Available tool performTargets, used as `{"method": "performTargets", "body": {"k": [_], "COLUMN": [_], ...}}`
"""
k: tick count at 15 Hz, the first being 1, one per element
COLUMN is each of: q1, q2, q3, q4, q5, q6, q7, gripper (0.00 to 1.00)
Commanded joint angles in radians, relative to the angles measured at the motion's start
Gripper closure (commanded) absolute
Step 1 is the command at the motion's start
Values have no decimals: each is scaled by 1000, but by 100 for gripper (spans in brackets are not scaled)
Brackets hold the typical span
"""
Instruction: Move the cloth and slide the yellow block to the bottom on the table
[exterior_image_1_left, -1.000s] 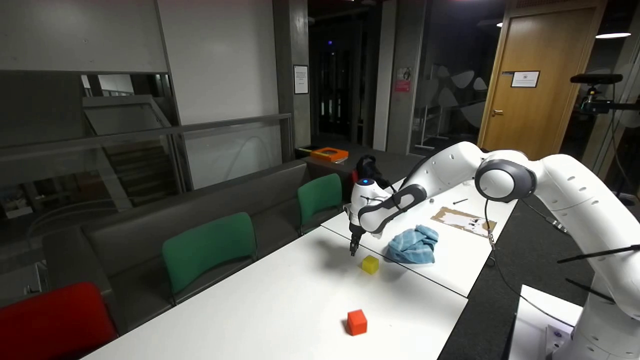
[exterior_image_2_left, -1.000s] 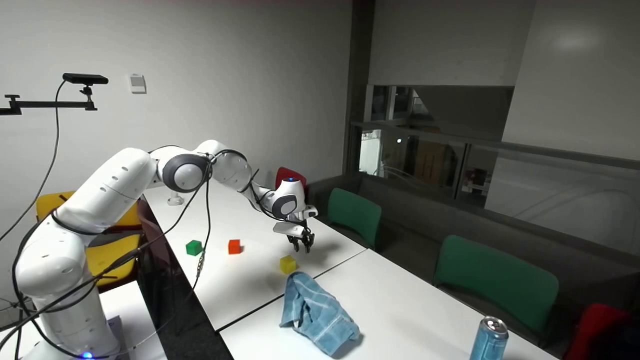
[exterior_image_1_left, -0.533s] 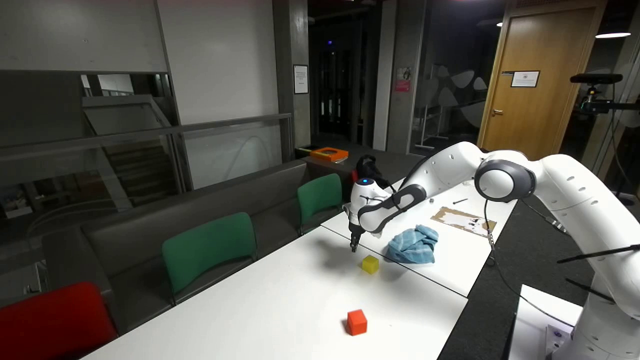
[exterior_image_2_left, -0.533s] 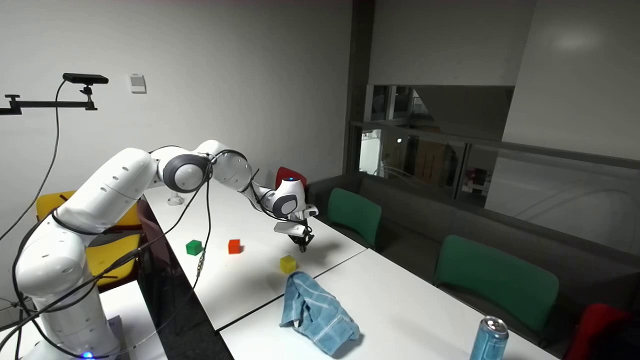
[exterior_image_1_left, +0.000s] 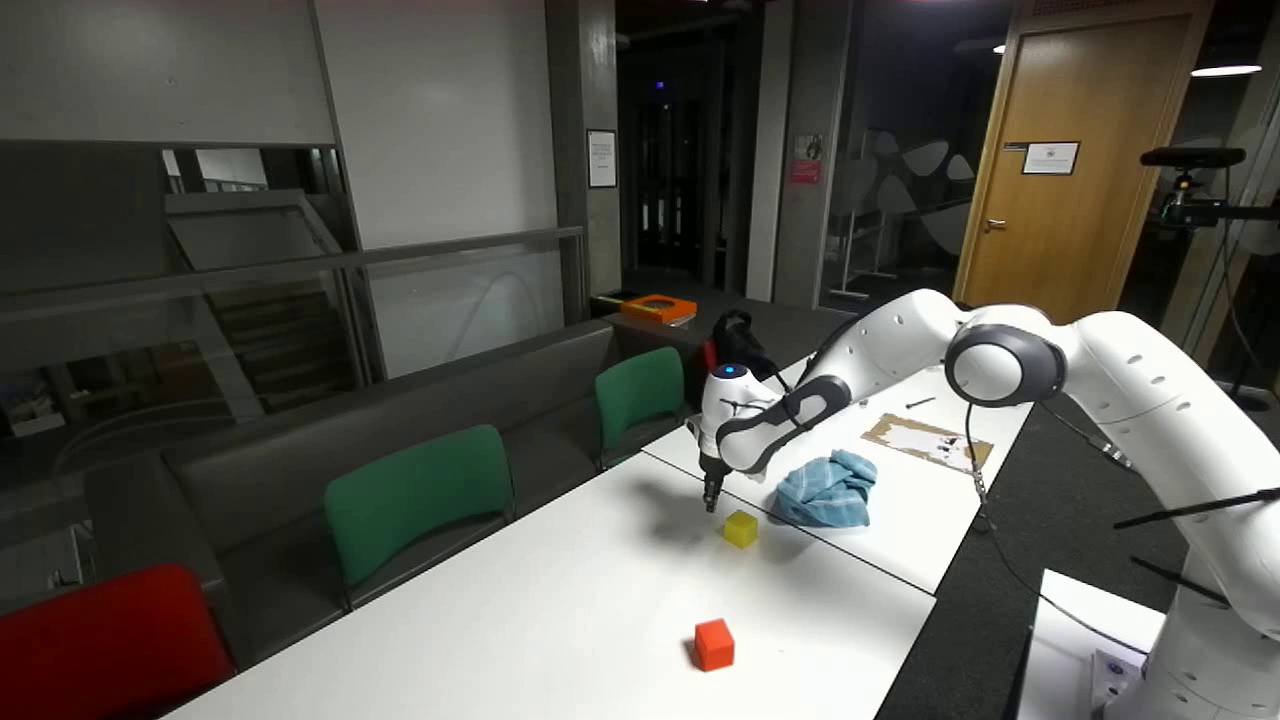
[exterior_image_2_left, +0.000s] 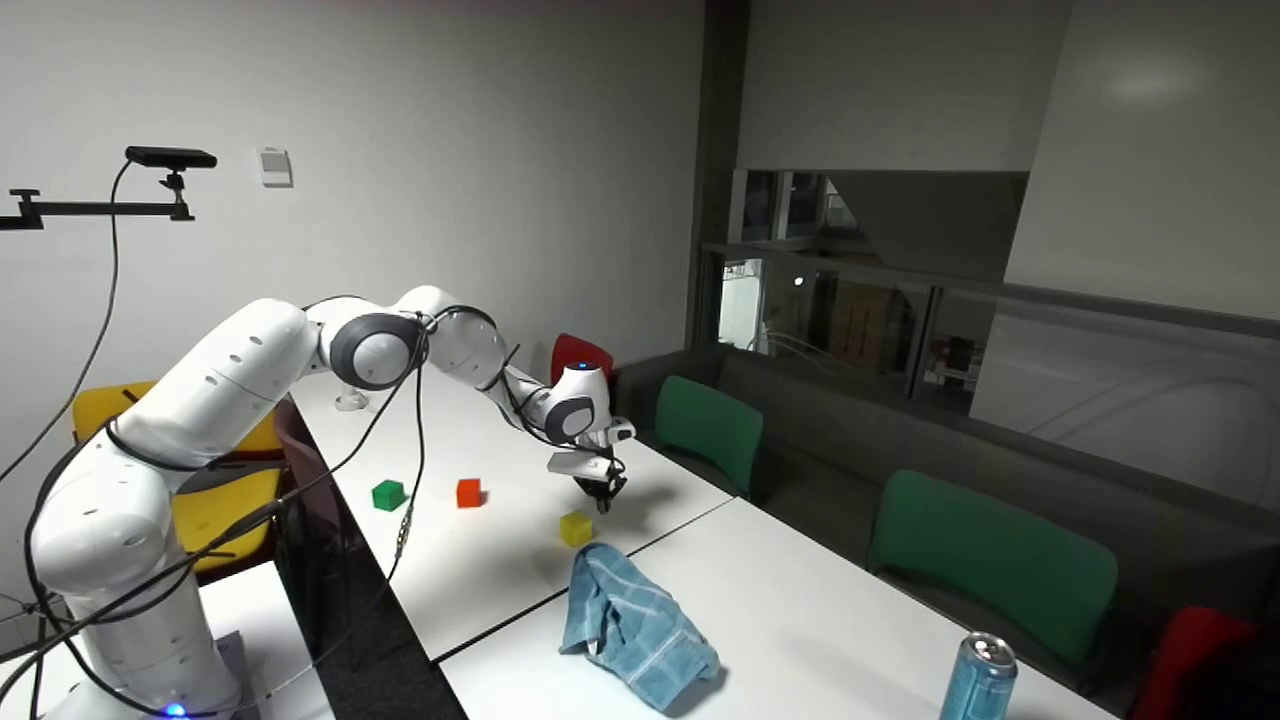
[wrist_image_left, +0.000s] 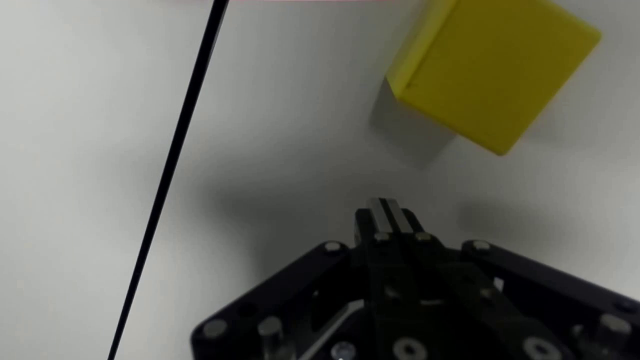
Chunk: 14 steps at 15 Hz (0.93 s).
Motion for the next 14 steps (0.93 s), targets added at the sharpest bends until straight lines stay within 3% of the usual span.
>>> {"method": "performTargets", "body": {"k": [1, 6, 14], "q1": [-22, 13, 52], "q2": [1, -59, -104], "q3": [18, -3, -16], "q4": [-18, -83, -88], "q5": [-10, -27, -61], "q6": [19, -153, -452], "q7": [-37, 1, 37], "gripper": [100, 100, 100]}}
